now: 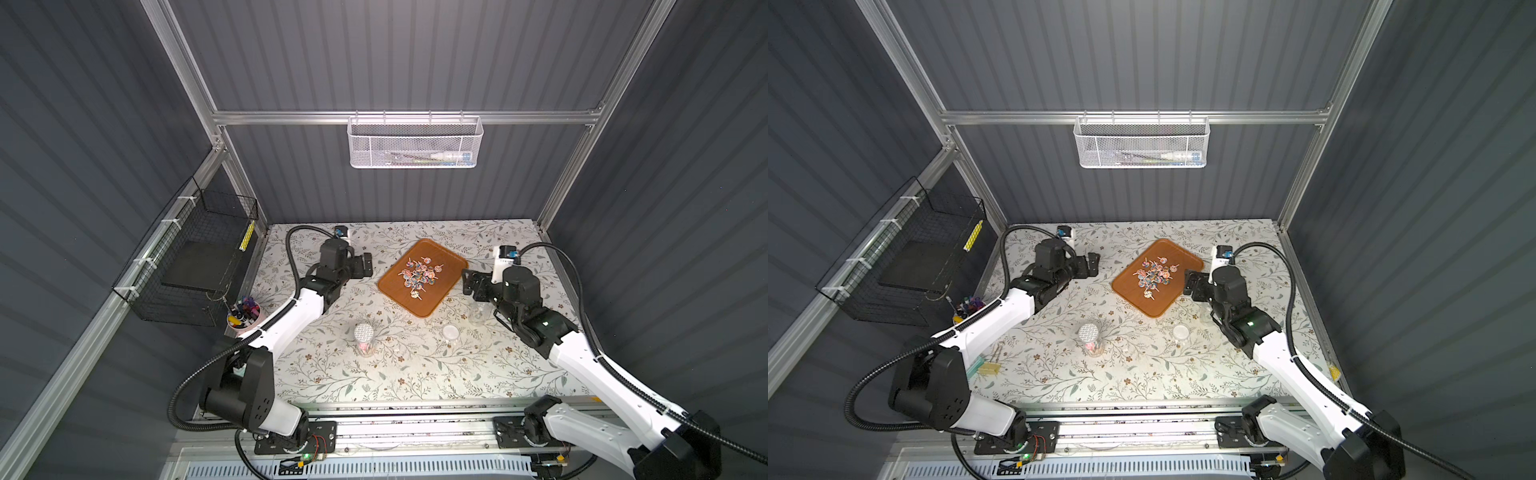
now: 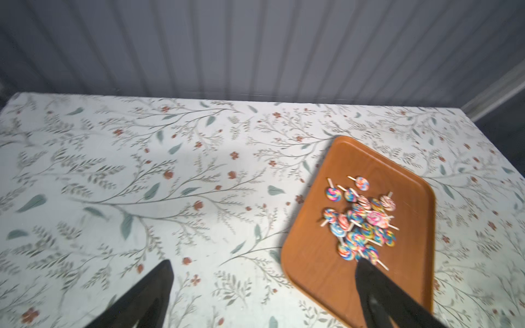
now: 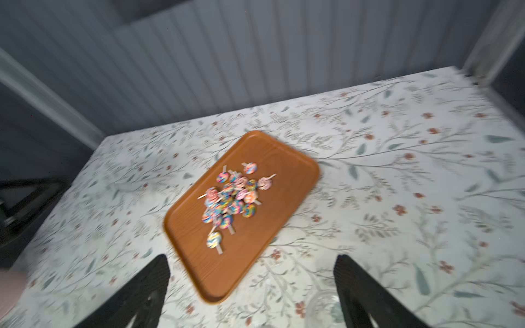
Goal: Pour the candies out of the jar
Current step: Pick up the jar from the center of the board.
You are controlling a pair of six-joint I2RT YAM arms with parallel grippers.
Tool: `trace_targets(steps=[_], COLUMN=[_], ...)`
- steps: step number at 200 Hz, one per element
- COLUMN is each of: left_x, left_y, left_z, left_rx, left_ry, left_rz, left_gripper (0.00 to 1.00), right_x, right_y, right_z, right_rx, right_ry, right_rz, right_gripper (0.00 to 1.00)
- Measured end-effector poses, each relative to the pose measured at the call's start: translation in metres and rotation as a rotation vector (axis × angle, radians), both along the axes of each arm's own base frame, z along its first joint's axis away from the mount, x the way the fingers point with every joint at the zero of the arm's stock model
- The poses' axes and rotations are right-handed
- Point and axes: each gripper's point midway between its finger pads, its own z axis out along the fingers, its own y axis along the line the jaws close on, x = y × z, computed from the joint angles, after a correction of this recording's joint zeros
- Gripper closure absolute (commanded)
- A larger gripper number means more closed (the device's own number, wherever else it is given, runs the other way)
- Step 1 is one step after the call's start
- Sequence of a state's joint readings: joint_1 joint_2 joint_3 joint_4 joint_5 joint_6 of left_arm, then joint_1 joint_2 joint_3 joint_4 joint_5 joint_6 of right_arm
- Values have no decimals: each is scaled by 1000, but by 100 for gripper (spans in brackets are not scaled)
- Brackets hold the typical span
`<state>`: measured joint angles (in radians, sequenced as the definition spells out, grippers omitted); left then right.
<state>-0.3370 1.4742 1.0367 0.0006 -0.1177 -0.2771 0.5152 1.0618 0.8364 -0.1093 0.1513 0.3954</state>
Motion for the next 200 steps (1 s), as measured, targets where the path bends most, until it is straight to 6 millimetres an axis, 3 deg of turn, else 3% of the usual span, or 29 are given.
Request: trace_targets(steps=[22, 47, 87, 141, 200], left_x=[2, -4, -11, -11, -11], left_y=[32, 48, 75, 79, 80], left_z=[-9, -17, -27, -24, -24], left_rx=[-41, -76, -138, -169, -174], left_ry=[36, 70, 116, 118, 118], left_rz=[85, 127, 197, 199, 196], left_gripper=[0, 0, 0, 0, 0], right_x=[-16, -41, -75, -86, -101], right_y=[60, 124, 209, 272, 293], right_z=[-15, -39, -54, -77, -123], right_rx=[11, -19, -73, -216, -368], right_ry=[83, 179, 229, 233, 289], right_rz=[217, 428, 674, 791, 832], right_gripper=[9, 6, 2, 1, 6])
